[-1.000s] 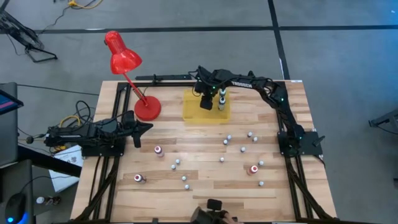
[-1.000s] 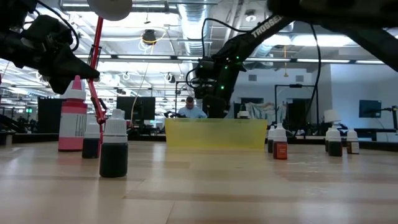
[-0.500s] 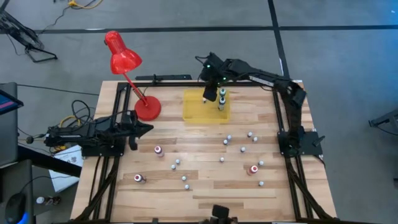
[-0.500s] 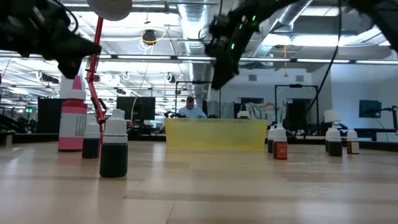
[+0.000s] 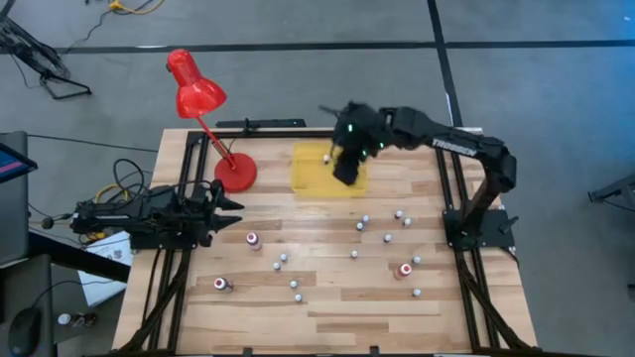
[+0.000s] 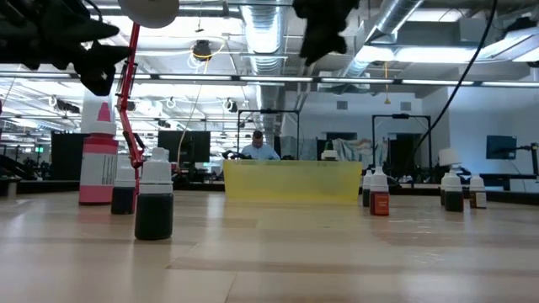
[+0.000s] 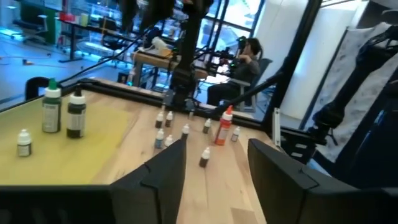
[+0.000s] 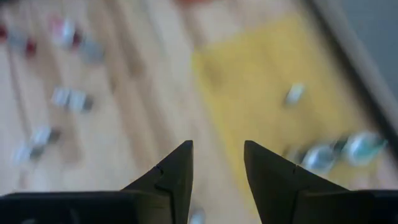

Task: Pick & Place food coloring
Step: Put the large orange food coloring bottle into the yellow bin

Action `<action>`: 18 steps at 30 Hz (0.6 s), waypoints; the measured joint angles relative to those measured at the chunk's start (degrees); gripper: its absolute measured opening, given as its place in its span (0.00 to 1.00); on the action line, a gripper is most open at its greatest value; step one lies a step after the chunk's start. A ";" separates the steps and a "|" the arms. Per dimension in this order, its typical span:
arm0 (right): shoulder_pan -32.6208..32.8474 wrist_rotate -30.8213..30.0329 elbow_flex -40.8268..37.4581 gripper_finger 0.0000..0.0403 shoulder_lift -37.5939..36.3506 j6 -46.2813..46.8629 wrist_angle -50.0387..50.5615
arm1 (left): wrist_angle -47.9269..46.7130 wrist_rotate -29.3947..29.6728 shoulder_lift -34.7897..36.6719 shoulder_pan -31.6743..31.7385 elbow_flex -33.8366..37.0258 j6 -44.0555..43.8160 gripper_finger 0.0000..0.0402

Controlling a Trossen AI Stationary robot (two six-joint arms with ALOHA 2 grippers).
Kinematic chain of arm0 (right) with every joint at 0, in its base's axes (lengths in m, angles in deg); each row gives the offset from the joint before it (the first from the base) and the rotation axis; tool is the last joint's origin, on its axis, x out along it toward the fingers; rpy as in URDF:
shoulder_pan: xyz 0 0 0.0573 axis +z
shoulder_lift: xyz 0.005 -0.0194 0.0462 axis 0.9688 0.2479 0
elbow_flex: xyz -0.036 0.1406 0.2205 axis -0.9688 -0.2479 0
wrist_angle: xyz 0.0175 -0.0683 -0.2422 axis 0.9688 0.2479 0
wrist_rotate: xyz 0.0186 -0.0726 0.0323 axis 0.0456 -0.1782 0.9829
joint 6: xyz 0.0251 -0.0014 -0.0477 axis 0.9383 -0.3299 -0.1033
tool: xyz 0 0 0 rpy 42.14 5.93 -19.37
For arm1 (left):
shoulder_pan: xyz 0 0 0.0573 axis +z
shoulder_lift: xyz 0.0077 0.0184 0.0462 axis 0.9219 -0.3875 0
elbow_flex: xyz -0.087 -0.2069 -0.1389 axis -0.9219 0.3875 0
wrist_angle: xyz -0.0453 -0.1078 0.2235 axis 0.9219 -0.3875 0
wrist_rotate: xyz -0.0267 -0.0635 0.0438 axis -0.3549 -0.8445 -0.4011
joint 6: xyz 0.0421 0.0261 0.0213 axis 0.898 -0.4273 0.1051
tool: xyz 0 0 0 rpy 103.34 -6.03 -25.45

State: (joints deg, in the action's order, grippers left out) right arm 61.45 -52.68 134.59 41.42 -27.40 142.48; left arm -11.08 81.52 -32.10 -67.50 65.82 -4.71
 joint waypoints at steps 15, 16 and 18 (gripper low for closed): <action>22.64 0.10 -0.09 0.36 1.61 25.67 22.58 | -0.08 -0.35 -0.01 0.00 0.00 -0.71 0.44; 23.93 -0.06 -0.09 0.37 1.67 26.95 22.53 | -0.08 -0.34 -0.01 0.00 0.00 -1.19 0.44; 26.34 -0.47 -0.11 0.41 1.67 30.55 22.64 | -0.08 -0.28 -0.01 0.00 0.00 -2.24 0.44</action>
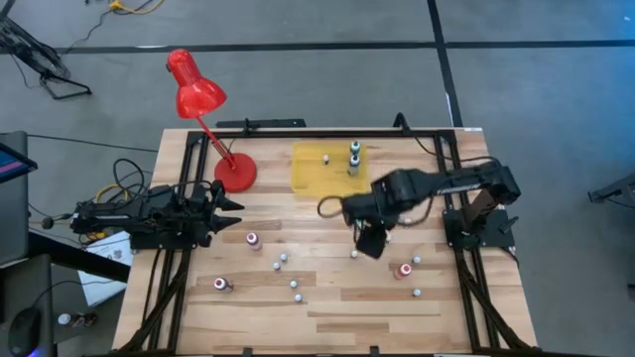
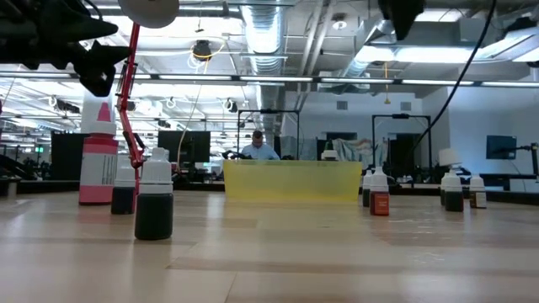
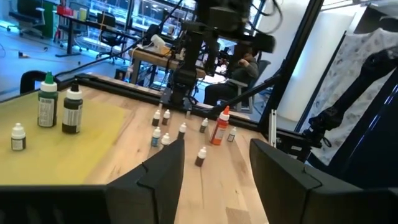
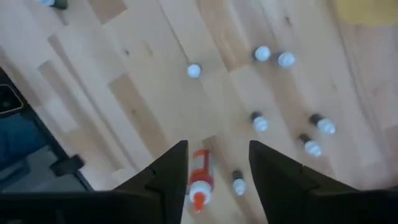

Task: Pick & Place food coloring
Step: Put the large orange food coloring bottle into the yellow bin

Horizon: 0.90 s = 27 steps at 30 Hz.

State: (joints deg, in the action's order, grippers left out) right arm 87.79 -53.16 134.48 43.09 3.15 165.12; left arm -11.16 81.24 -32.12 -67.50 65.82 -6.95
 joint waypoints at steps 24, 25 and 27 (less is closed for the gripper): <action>23.99 -14.63 -20.59 0.34 -0.47 14.56 -6.72 | -1.03 10.99 0.00 -0.01 0.00 -7.86 0.44; 24.18 -14.23 -21.46 0.33 -0.48 14.57 -7.16 | -1.03 11.10 0.00 -0.02 0.00 -8.22 0.44; 24.26 -13.10 -22.79 0.32 -0.44 14.44 -7.99 | -1.03 11.20 0.00 -0.02 0.00 -8.79 0.44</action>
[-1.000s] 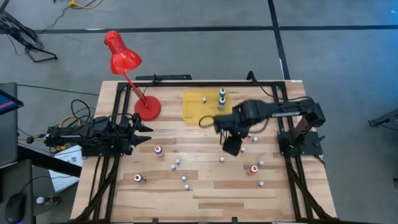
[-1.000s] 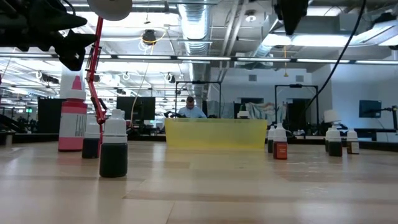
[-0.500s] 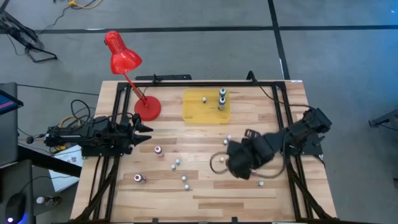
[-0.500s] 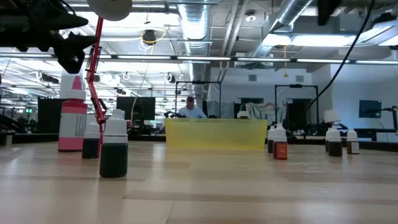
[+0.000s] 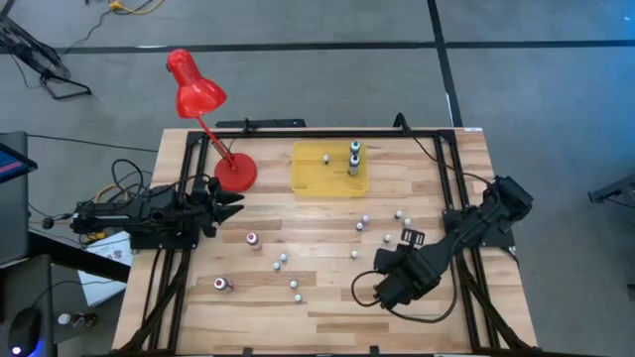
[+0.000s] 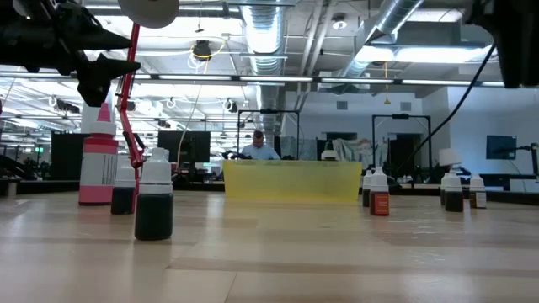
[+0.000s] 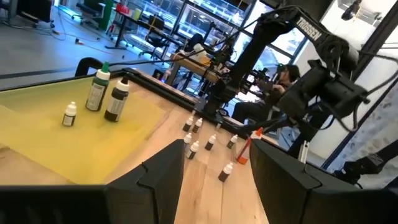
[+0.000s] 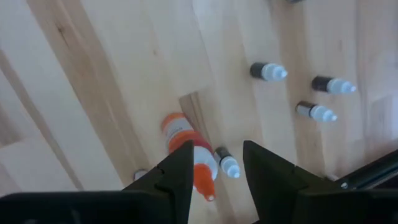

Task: Pick & Place food coloring
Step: Put the large orange food coloring bottle into the yellow bin

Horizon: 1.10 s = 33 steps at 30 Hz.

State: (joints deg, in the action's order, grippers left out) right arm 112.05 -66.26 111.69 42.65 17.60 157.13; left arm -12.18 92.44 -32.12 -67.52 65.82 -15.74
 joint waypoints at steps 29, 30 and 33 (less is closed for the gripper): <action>-6.34 4.09 -29.56 0.40 -31.87 19.33 -33.94 | -2.97 2.12 0.00 0.02 0.00 2.83 0.43; -6.33 6.32 -29.56 0.43 -31.07 20.32 -33.85 | -2.97 2.20 0.00 0.02 0.00 2.83 0.43; -6.29 13.67 -29.56 0.49 -28.57 22.72 -34.52 | -2.97 2.20 0.00 0.02 0.00 2.83 0.43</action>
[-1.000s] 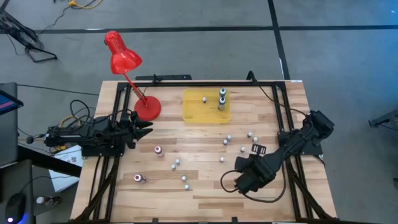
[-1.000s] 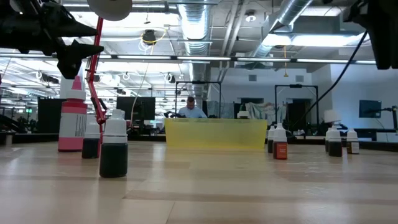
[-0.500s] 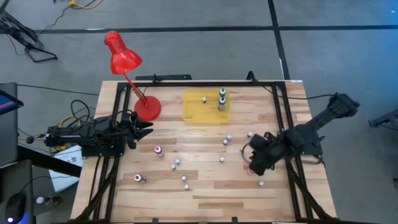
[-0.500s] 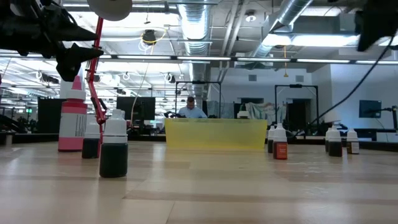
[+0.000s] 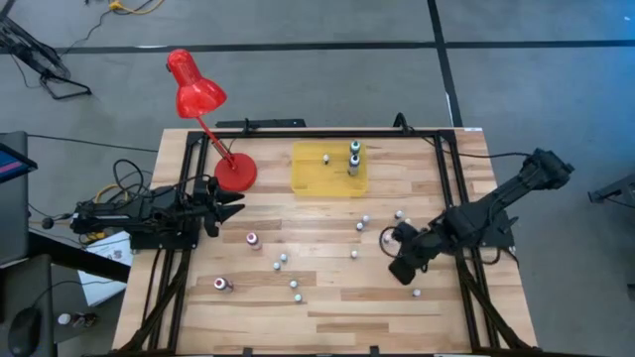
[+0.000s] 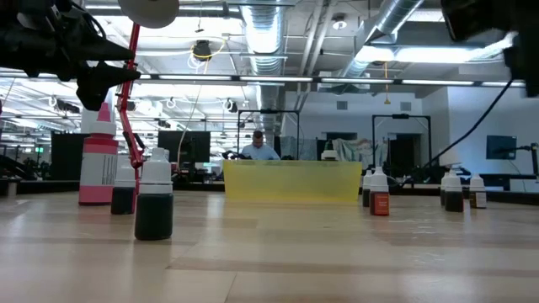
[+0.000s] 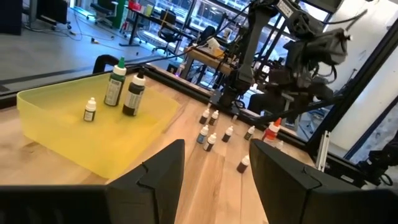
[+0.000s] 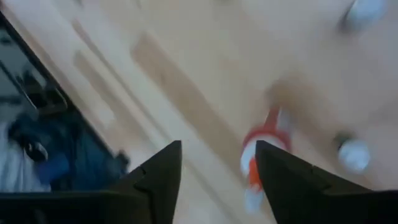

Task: Pick & Place food coloring
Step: Put the large orange food coloring bottle into the yellow bin

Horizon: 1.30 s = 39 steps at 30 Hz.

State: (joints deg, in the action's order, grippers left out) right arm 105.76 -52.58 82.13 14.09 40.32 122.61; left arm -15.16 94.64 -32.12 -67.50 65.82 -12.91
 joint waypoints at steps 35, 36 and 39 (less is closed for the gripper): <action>-3.26 15.99 -0.09 0.51 6.51 -7.70 5.74 | -0.24 1.17 0.00 0.00 0.00 -0.03 0.43; -3.26 15.64 -0.09 0.51 6.51 -7.70 5.74 | -0.24 1.20 0.00 0.00 0.00 0.00 0.43; -3.26 14.39 -0.07 0.49 6.51 -7.70 5.74 | -0.28 1.20 0.00 0.00 0.00 0.00 0.43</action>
State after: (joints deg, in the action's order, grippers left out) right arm 102.50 -38.19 82.06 20.60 32.62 128.36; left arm -15.43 95.84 -32.11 -67.50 65.82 -12.91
